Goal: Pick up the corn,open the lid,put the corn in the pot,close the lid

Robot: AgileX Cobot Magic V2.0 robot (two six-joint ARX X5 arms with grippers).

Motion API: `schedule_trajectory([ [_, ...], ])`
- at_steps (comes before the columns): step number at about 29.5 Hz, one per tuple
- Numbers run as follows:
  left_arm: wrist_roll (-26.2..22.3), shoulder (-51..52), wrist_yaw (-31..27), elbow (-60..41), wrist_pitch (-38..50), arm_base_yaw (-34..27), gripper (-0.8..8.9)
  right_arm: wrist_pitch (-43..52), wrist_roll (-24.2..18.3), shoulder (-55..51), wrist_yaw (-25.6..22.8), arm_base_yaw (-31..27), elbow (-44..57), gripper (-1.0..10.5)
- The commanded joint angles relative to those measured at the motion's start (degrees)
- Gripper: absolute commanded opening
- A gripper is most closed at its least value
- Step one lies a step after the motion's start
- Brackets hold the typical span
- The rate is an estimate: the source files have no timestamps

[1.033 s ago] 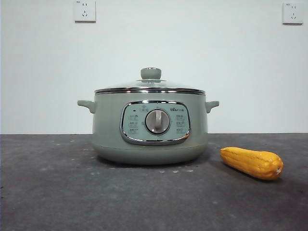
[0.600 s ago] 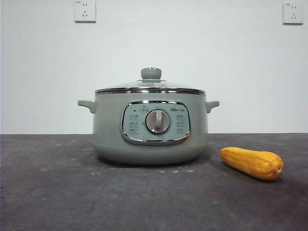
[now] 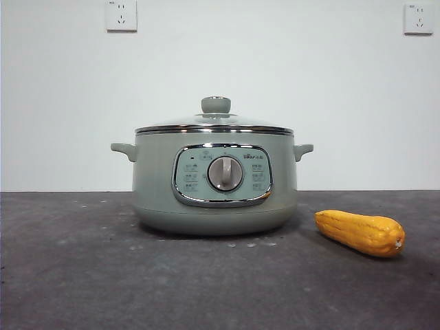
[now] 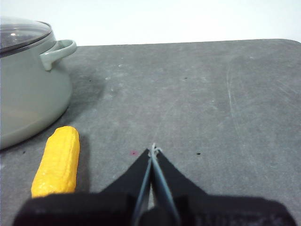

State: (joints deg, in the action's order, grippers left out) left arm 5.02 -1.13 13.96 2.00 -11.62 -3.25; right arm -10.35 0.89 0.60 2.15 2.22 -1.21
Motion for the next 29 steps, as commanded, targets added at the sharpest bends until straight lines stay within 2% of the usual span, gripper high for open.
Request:
schedule_trajectory([
  [1, 1.3, 0.0, 0.0, -0.7, 1.6, 0.1, -0.03, 1.9, 2.4, -0.1, 0.0, 0.0, 0.3, 0.0],
  [3, 2.2, 0.0, 0.0, -0.7, 2.8, 0.1, -0.03, 4.4, 4.8, -0.1, 0.0, 0.0, -0.1, -0.1],
  [8, 8.4, -0.2, 2.0, 1.7, 3.4, 0.1, -0.06, 6.9, 8.5, 0.3, 0.0, 0.0, -4.3, -0.1],
  [15, 10.4, -3.3, 6.4, 9.5, 1.5, 0.1, -0.06, 5.3, 8.6, 6.1, 1.6, 0.0, -15.4, -0.1],
  [21, 9.9, -9.2, 7.5, 21.3, -5.5, 0.1, -0.06, -6.5, 8.5, 15.5, 6.6, 0.0, -29.1, -0.1],
  [25, 7.8, -14.1, 7.6, 30.1, -12.1, 0.1, -0.06, -15.5, 6.2, 21.5, 9.7, 0.0, -39.1, -0.1],
  [29, 4.6, -19.0, 8.4, 38.8, -19.5, 0.1, -0.06, -25.1, 3.5, 26.9, 10.5, 0.0, -49.0, -0.1],
])
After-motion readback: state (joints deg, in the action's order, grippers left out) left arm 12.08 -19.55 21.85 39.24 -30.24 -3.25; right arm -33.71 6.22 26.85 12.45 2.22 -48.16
